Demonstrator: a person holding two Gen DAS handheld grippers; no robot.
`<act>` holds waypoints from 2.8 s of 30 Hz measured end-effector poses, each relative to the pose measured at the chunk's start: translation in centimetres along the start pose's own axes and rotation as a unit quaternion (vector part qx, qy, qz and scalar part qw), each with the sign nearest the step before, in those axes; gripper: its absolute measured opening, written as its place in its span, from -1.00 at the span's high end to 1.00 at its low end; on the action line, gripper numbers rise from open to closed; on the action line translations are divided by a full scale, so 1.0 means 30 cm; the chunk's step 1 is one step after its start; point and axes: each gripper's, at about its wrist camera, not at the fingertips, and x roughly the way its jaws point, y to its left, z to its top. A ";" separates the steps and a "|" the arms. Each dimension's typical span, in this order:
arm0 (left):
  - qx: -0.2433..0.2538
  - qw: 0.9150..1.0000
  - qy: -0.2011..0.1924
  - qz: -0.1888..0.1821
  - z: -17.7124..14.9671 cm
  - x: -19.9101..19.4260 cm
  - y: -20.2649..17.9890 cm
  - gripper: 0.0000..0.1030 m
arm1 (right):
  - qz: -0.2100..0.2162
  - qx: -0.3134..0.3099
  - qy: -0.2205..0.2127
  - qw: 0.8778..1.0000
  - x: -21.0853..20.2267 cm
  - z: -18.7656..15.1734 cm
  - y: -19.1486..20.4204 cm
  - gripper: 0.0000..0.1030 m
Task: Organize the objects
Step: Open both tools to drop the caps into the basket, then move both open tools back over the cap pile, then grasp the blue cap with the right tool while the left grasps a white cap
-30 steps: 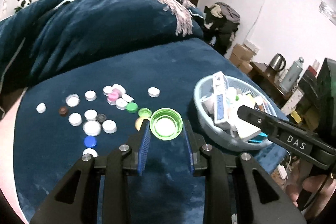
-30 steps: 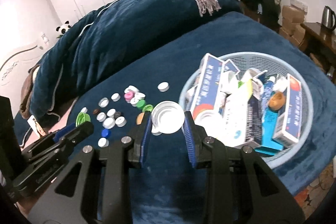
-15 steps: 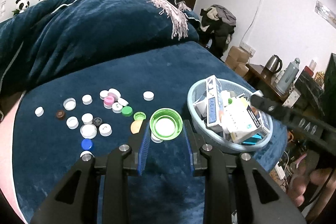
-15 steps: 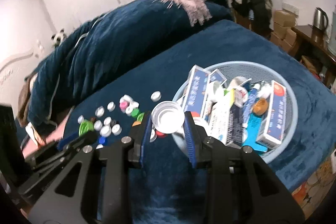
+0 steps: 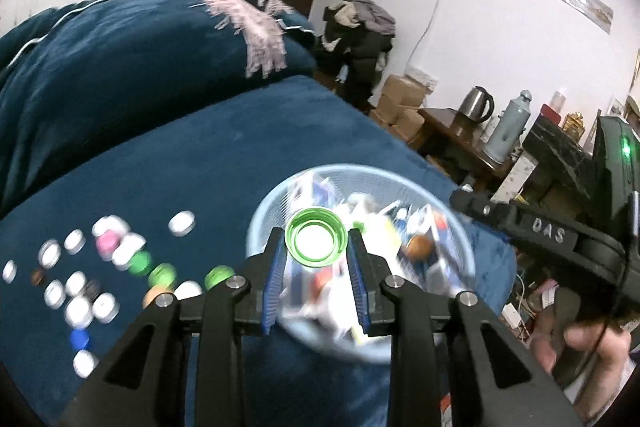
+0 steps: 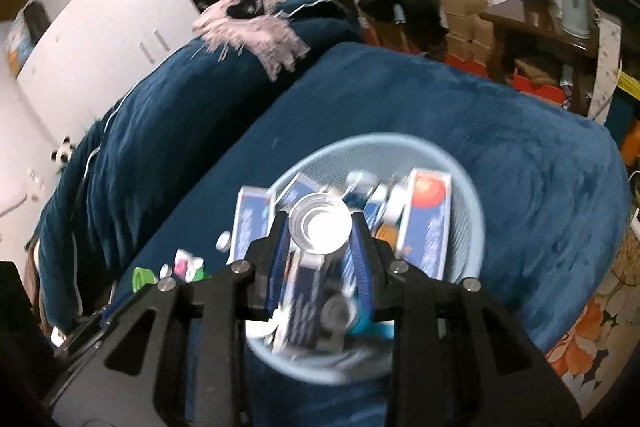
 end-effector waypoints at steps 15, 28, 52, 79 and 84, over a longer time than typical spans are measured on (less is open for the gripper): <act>-0.072 0.993 -0.010 0.098 -0.111 -0.060 0.094 -0.99 | -0.020 -0.067 -0.068 0.995 -0.101 -0.093 0.054 -0.97; -0.131 0.969 0.009 0.207 -0.270 -0.263 0.420 -0.99 | 0.067 -0.208 -0.026 0.976 -0.091 -0.230 0.440 -0.97; -0.240 0.916 0.143 0.287 -0.701 -0.205 0.828 -1.00 | -0.012 -0.346 0.357 0.868 0.430 -0.770 0.624 -0.99; -0.222 0.928 0.115 0.275 -0.711 -0.209 0.838 -1.00 | 0.023 -0.263 0.287 0.921 0.369 -0.756 0.547 -0.98; -0.221 0.928 0.118 0.275 -0.704 -0.210 0.839 -1.00 | 0.081 -0.276 0.242 0.927 0.341 -0.717 0.614 -0.82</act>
